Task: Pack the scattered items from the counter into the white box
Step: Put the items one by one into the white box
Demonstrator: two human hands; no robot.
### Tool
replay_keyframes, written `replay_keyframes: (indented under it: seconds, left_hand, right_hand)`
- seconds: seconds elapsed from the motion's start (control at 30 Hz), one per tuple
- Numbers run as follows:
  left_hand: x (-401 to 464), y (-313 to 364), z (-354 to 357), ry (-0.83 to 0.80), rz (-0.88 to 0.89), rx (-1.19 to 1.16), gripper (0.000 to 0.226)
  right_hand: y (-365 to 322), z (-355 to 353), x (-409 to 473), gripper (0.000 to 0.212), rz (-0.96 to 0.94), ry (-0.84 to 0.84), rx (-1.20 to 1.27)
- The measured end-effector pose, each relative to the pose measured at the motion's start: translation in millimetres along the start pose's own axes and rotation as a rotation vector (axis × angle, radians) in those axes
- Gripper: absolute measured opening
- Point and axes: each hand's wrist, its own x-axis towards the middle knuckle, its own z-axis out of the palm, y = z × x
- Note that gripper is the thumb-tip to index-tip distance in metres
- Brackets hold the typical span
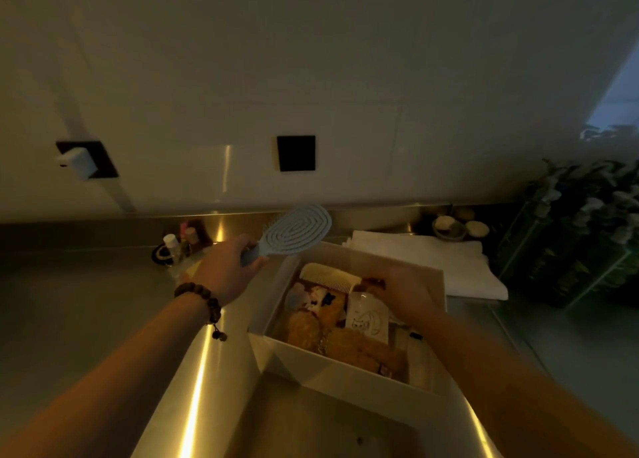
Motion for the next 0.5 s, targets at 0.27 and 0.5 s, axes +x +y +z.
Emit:
replay_keyframes:
  seconds: [0.27, 0.5]
  left_hand:
    - [8.6, 5.1, 3.3, -0.009, 0.046, 0.002, 0.026]
    - [20.7, 29.5, 19.8, -0.007, 0.096, -0.058, 0.03]
  right_hand:
    - [-4.2, 14.9, 19.6, 0.022, 0.133, -0.122, -0.104]
    - [-65.0, -10.6, 14.3, 0.034, 0.057, 0.122, 0.731]
